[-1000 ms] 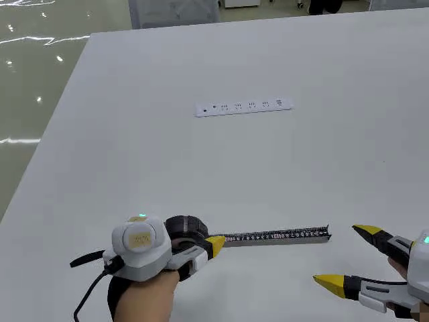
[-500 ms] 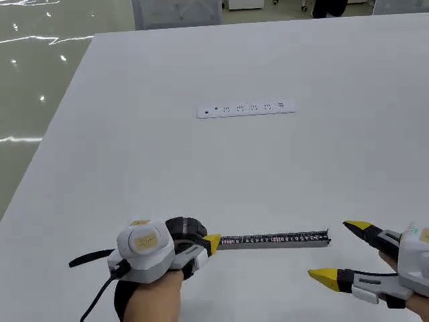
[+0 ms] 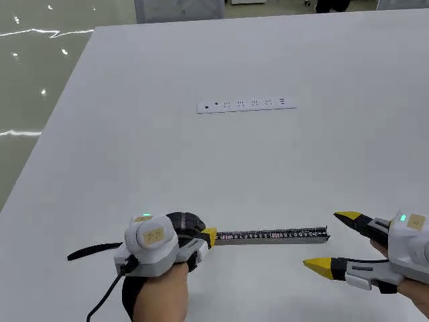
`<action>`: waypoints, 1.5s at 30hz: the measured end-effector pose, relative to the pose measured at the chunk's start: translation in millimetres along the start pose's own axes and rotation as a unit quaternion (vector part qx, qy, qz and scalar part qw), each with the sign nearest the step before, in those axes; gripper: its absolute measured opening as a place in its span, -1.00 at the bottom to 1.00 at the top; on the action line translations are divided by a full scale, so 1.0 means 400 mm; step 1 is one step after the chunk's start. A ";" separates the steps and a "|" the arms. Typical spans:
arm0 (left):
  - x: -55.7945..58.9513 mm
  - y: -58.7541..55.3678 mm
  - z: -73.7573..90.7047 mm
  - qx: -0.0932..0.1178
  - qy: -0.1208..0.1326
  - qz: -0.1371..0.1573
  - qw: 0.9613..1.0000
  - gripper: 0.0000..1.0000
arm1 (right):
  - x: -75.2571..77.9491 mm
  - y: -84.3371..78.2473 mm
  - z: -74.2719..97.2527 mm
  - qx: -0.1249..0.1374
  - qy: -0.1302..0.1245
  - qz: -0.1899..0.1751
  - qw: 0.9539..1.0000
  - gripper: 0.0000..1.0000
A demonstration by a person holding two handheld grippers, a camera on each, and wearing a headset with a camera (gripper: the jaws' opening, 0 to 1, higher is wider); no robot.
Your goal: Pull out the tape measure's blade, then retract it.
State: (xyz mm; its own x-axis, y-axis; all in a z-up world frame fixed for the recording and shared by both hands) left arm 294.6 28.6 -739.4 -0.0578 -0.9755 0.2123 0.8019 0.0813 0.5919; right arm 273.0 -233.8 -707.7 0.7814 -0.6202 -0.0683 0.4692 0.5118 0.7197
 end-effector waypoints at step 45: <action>-0.017 -0.004 -0.012 -0.013 0.009 0.019 1.000 0.19 | 0.084 -0.087 -0.075 -0.099 0.055 0.080 0.990 -0.37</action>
State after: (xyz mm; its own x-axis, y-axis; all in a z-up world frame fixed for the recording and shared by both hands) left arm 296.6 34.2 -745.4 -0.0157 -0.9753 0.2204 0.8191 0.1139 0.5623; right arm 295.1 -254.7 -755.9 0.8870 -0.4593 -0.0469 0.3990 0.7116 0.5783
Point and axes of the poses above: the centre of the closed fingertips' face, and the gripper's own axes: z roughly backward along the fingers, x roughly to its right, y roughly out of its top, the point moved 2 cm from there along z, roughly backward along the fingers, and after that the axes turned 14 degrees about -x, right-handed, at the moved point
